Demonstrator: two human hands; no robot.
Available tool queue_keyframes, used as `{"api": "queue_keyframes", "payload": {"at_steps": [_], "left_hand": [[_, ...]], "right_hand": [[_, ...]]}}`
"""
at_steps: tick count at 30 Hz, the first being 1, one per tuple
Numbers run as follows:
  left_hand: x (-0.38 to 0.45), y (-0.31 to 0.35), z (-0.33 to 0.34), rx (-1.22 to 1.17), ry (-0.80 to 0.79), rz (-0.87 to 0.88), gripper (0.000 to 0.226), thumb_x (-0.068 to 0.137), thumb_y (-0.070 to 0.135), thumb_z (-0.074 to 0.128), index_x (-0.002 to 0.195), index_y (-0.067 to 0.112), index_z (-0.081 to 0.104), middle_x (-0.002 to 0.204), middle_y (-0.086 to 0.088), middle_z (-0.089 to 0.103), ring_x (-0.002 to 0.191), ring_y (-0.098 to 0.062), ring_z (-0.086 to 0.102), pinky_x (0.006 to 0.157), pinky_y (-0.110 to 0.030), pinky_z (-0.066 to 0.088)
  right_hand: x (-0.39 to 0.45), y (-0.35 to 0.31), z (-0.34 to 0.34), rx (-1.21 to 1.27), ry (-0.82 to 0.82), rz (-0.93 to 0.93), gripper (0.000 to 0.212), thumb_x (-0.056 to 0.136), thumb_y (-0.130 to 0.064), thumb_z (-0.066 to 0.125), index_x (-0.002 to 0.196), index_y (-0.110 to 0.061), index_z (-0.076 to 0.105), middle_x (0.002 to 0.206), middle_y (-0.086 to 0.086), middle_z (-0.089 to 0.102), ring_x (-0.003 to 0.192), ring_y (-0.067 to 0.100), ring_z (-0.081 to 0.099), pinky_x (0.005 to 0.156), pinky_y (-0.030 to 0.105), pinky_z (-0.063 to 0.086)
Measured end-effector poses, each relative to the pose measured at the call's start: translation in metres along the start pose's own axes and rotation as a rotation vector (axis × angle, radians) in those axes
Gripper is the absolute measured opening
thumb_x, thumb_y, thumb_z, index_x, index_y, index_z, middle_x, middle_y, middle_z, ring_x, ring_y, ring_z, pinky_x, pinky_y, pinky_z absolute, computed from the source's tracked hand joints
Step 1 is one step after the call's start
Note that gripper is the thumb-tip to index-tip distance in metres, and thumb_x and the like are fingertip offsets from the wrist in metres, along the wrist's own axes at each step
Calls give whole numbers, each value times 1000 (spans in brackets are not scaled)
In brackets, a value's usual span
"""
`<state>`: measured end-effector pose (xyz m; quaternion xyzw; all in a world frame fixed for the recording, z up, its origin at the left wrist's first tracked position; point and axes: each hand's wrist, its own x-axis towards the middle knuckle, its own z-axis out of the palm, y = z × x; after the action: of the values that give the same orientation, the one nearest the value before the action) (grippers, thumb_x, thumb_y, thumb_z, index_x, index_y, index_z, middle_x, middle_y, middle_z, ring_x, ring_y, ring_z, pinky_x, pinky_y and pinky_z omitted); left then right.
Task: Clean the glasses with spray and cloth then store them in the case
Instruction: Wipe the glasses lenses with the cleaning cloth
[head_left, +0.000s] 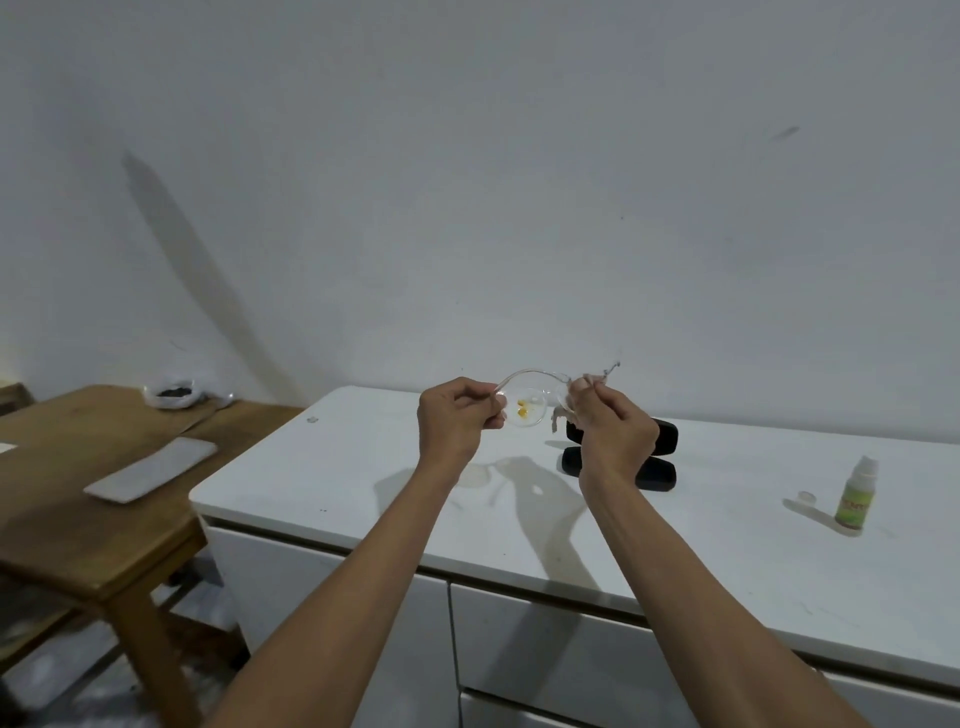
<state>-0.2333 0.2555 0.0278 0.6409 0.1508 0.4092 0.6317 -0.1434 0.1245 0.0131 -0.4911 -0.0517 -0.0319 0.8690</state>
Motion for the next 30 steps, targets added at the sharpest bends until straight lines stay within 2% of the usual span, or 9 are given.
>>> {"api": "queue_keyframes", "payload": {"at_steps": [2,6,9,16,19,22,24,27,30], "left_hand": [[-1,-2,3,-11,13,8,10,80,-8,77,83,2,74,72,-18,72,58,-27,63,69,-35,62],[-1,-5,2,-20,66,5,10,80,-8,77,84,2,76,72,-17,73,57,-25,64,70,-36,63],[2,-7,-5,-6,85,-9,10,80,-9,76,86,-1,75,73,-20,72,58,-26,62,67,-34,61],[7,-8,-18,85,88,-19,9,80,-6,77,88,-2,77,73,-14,73,59,-26,64,71,-35,62],[6,-7,-19,95,113,-11,8,80,-7,76,86,-1,77,73,-14,73,57,-24,63,70,-35,62],[6,-7,-21,101,120,-6,8,80,-7,76,85,-1,76,71,-13,73,57,-24,63,69,-35,62],[5,-7,-20,109,108,5,8,80,-8,76,84,-1,76,71,-13,73,57,-24,64,71,-36,62],[2,-4,-15,117,79,37,7,80,-7,76,83,0,76,72,-15,73,58,-25,64,72,-39,63],[-1,0,-8,102,61,69,8,81,-8,75,81,0,75,73,-19,73,58,-25,63,70,-39,61]], "right_hand": [[2,0,5,46,14,28,12,77,-12,86,87,-7,82,82,-3,79,82,25,77,83,41,63],[5,1,3,-17,-51,17,10,78,-1,84,87,-4,80,84,-2,79,81,15,74,75,26,59],[10,-4,-7,-175,-198,31,15,75,-4,88,88,-5,82,84,2,80,80,16,76,79,29,61],[7,-18,-24,-390,-462,17,15,83,-20,85,83,-5,82,68,18,75,60,21,68,61,28,57],[4,-22,-29,-460,-553,-71,27,91,-17,75,76,5,77,59,17,72,60,14,68,66,22,54],[4,-25,-32,-482,-605,-98,24,91,-10,73,71,3,77,55,17,67,57,20,69,66,30,55],[5,-25,-32,-471,-560,-88,20,88,-10,76,70,-3,79,58,22,66,57,24,68,63,32,53],[8,-17,-29,-433,-371,-84,15,84,-19,81,70,-15,81,64,9,73,58,14,62,61,26,49],[7,-9,-21,-313,-211,-10,11,79,-23,81,71,-16,80,64,0,72,63,15,63,68,39,54]]}}
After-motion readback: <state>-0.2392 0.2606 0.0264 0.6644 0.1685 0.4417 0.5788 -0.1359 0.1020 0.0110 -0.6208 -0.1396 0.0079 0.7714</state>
